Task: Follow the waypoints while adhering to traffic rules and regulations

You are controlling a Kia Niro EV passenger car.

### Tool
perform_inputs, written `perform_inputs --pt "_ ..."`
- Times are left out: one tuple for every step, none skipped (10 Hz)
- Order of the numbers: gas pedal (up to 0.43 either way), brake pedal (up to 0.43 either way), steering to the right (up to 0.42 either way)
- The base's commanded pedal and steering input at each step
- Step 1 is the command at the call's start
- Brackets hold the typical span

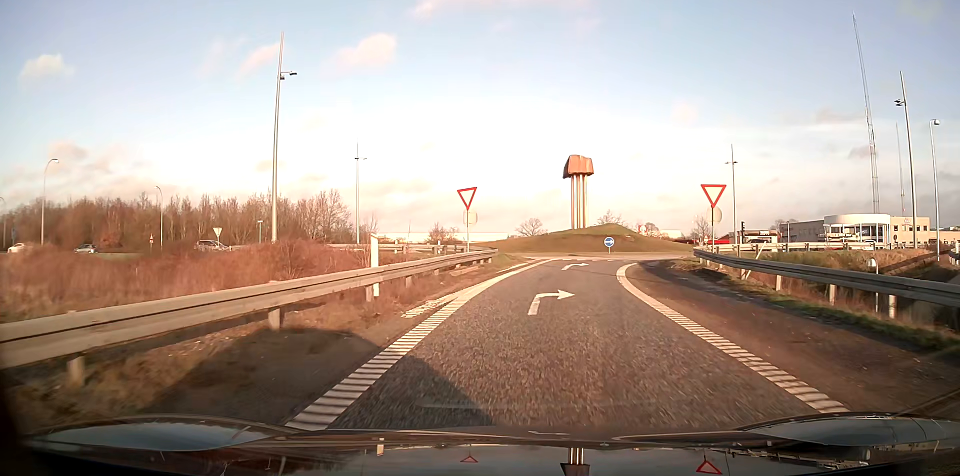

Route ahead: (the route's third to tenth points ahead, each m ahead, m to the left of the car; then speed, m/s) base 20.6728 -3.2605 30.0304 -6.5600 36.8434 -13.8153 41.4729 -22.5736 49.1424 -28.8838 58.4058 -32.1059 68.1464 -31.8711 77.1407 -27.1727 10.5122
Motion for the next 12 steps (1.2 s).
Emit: perform_inputs --pt "0.000 0.000 0.021" --pt "0.000 0.000 0.021" --pt "0.000 0.000 0.023" --pt "0.000 0.000 0.026" --pt "0.000 0.000 0.028" --pt "0.000 0.000 0.030" --pt "0.000 0.000 0.032" --pt "0.000 0.000 0.035" --pt "0.000 0.000 0.039" --pt "0.000 0.000 0.040" --pt "0.000 0.000 0.041" --pt "0.000 0.000 0.043"
